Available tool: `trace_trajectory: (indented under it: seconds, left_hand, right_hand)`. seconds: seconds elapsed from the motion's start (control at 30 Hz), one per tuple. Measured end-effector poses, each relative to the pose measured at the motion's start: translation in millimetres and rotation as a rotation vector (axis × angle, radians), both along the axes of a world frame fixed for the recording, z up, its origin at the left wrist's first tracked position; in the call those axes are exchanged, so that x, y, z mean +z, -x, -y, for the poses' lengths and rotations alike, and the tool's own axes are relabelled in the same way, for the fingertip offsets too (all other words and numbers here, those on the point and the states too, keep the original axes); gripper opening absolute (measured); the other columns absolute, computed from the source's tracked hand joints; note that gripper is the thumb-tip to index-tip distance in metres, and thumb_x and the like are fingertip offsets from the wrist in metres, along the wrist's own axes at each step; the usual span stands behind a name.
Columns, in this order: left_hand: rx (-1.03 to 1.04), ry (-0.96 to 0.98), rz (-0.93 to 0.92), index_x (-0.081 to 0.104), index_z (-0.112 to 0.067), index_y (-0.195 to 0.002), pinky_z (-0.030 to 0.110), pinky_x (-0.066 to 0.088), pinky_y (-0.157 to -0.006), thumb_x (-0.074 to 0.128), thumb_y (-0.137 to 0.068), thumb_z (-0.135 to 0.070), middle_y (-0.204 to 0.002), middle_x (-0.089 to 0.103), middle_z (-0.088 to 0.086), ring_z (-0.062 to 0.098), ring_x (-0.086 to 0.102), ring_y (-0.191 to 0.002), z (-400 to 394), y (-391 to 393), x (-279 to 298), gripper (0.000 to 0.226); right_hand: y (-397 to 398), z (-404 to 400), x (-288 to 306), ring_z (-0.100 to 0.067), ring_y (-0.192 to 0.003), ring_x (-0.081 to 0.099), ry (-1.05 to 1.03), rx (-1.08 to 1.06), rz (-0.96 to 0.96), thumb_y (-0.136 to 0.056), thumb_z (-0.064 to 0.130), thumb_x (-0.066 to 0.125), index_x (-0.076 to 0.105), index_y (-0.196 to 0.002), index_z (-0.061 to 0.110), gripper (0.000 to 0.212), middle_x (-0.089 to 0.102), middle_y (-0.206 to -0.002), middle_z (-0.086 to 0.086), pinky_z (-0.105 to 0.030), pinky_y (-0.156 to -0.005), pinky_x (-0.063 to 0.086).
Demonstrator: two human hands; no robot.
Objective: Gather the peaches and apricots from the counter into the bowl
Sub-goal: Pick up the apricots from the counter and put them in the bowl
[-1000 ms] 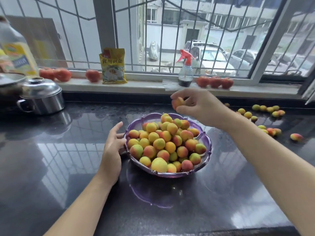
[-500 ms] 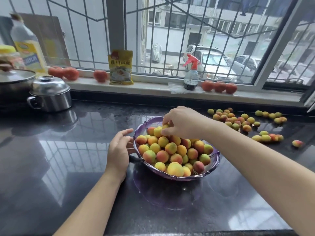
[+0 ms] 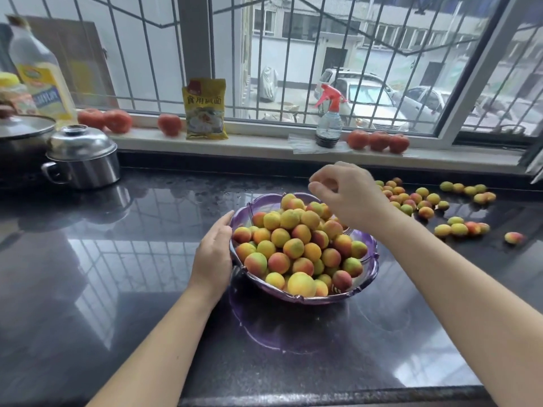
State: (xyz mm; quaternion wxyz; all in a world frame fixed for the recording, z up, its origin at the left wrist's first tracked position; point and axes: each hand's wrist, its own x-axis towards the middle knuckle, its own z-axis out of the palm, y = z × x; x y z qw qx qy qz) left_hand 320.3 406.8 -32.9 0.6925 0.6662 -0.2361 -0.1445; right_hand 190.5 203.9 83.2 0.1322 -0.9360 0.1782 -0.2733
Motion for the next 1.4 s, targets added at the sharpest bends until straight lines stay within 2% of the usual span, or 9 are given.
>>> trace_trajectory:
  seconds: [0.17,0.33,0.47,0.67,0.77,0.9,1.03,1.2,1.4]
  left_hand:
    - [0.003,-0.025,0.036,0.047,-0.041,-0.156,0.042,0.039,-0.125,0.037,-0.099,-0.042,-0.158,0.051,-0.014,0.005,0.048,-0.145,0,-1,-2,0.058]
    - [0.019,-0.039,0.24,0.043,-0.047,-0.149,0.007,0.034,-0.114,0.032,-0.107,-0.017,-0.158,0.048,-0.014,-0.02,0.043,-0.136,-1,10,-2,0.053]
    - [0.104,-0.075,0.515,0.049,-0.031,-0.148,0.008,0.026,-0.12,0.03,-0.097,-0.008,-0.16,0.041,-0.009,-0.015,0.032,-0.144,4,22,-6,0.06]
    - [0.185,0.008,0.623,0.058,-0.025,-0.133,0.026,0.035,-0.123,0.039,-0.094,0.001,-0.152,0.044,-0.008,-0.004,0.037,-0.145,10,35,-15,0.051]
    - [0.25,0.028,0.429,0.059,-0.03,-0.133,0.035,0.041,-0.119,0.04,-0.096,-0.017,-0.15,0.05,-0.007,0.002,0.045,-0.141,10,28,-12,0.043]
    - [0.037,0.128,-0.207,0.068,-0.031,-0.135,0.045,0.055,-0.106,0.049,-0.102,-0.047,-0.136,0.072,0.004,0.021,0.069,-0.128,20,8,-7,0.041]
    - [0.071,0.046,-0.165,0.079,-0.018,-0.103,0.03,0.064,-0.076,0.042,-0.112,-0.033,-0.098,0.083,0.003,0.016,0.079,-0.094,26,16,2,0.041]
    - [0.061,0.082,-0.207,0.07,-0.002,-0.125,0.06,0.054,-0.107,0.047,-0.102,-0.033,-0.122,0.076,0.022,0.042,0.071,-0.118,23,13,2,0.045]
    - [0.141,0.138,-0.121,0.053,-0.013,-0.096,0.032,0.055,-0.067,0.046,-0.077,-0.023,-0.08,0.072,0.003,0.018,0.069,-0.074,19,17,-5,0.023]
  right_hand:
    - [34,46,-43,-0.022,-0.101,0.061,-0.173,-0.265,0.217,-0.099,0.017,0.057,0.073,-0.11,0.014,0.02,0.069,-0.107,-0.005,-0.032,-0.088,0.047]
    - [65,96,-96,-0.035,-0.121,0.054,-0.204,-0.535,0.099,-0.095,0.004,0.053,0.068,-0.122,0.004,0.031,0.061,-0.127,-0.019,-0.035,-0.104,0.04]
    - [80,120,-124,-0.04,-0.131,0.045,-0.173,-0.619,-0.076,-0.097,0.005,0.05,0.057,-0.138,0.002,0.042,0.047,-0.144,-0.022,-0.043,-0.113,0.036]
    - [76,153,-128,-0.044,-0.137,0.034,-0.1,-0.631,-0.168,-0.096,0.012,0.048,0.048,-0.146,0.011,0.051,0.031,-0.156,-0.019,-0.049,-0.116,0.029]
    - [67,171,-128,-0.044,-0.139,0.028,-0.042,-0.629,-0.253,-0.097,0.021,0.045,0.049,-0.141,0.016,0.045,0.024,-0.16,-0.016,-0.05,-0.116,0.027]
    - [55,190,-131,-0.039,-0.142,0.024,0.085,-0.625,-0.263,-0.099,0.03,0.043,0.052,-0.141,0.018,0.044,0.033,-0.156,-0.014,-0.052,-0.118,0.024]
    - [47,201,-134,-0.039,-0.138,0.026,0.138,-0.624,-0.301,-0.098,0.031,0.042,0.054,-0.139,0.023,0.043,0.039,-0.149,-0.018,-0.055,-0.119,0.019]
    - [43,208,-132,-0.042,-0.127,0.034,0.137,-0.691,-0.282,-0.094,0.024,0.043,0.059,-0.128,0.014,0.038,0.046,-0.137,-0.027,-0.052,-0.117,0.021]
    - [40,208,-129,-0.045,-0.123,0.038,0.12,-0.676,-0.2,-0.089,0.012,0.049,0.057,-0.12,0.01,0.032,0.05,-0.131,-0.029,-0.052,-0.11,0.028]
